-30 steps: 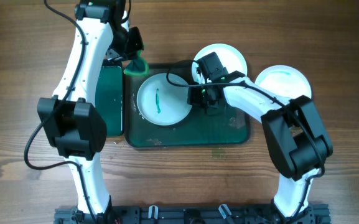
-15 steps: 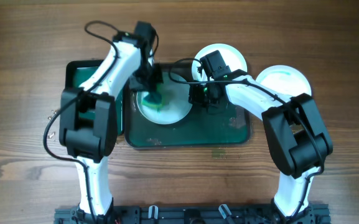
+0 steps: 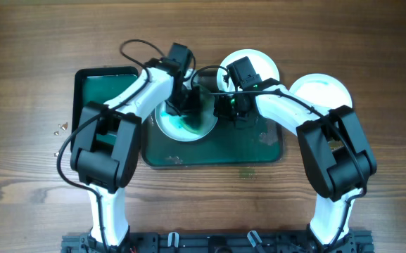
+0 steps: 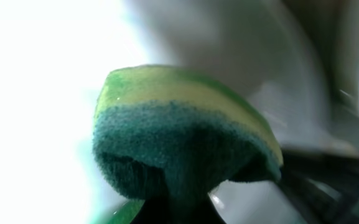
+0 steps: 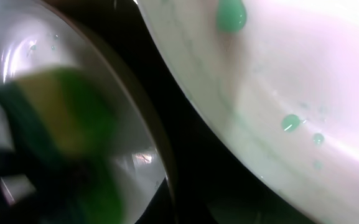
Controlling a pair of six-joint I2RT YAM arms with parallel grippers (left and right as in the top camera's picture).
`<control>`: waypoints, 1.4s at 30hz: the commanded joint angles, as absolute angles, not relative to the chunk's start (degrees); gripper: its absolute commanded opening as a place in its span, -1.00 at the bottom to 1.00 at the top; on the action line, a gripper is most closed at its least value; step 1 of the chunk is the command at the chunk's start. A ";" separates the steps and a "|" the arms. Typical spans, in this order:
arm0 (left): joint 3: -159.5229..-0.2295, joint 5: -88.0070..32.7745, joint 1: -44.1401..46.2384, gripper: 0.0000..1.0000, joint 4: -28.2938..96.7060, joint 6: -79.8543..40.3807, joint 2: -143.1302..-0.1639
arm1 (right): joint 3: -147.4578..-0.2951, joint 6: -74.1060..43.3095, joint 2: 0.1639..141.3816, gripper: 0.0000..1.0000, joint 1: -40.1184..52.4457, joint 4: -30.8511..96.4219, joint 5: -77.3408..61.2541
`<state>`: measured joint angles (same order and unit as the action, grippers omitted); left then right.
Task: Clean dirty plates on tray and stack at the side
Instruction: 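Scrub the centered plate with the sponge while right gripper holds it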
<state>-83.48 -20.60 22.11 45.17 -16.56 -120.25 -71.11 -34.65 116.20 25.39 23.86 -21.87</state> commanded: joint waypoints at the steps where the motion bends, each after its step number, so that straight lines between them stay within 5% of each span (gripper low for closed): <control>1: -82.19 -34.89 22.74 -0.92 41.93 -10.72 -122.04 | -71.53 -34.46 118.43 -0.91 25.41 23.70 -21.89; 14: -82.94 7.81 14.13 -0.92 45.89 -30.48 -122.02 | -71.53 -34.44 118.43 -0.91 25.41 23.83 -21.89; 20: -82.94 1.80 14.17 -0.92 55.53 -25.32 -122.02 | -71.53 -34.46 118.43 -0.91 25.41 23.81 -21.87; 26: -82.94 -34.35 15.33 -0.92 56.66 -1.48 -122.02 | -71.53 -34.46 118.43 -0.91 25.41 23.77 -21.65; 29: -82.94 -41.63 16.08 -0.92 56.60 3.11 -122.02 | -71.53 -34.48 118.43 -0.91 25.41 23.77 -21.65; 35: -82.94 -35.40 16.95 -0.92 51.18 2.02 -122.02 | -71.53 -34.48 118.43 -0.91 25.41 23.77 -21.67; 42: -82.94 -0.34 16.93 -0.92 39.92 -22.74 -122.02 | -71.53 -34.44 118.43 -0.91 25.41 23.79 -21.67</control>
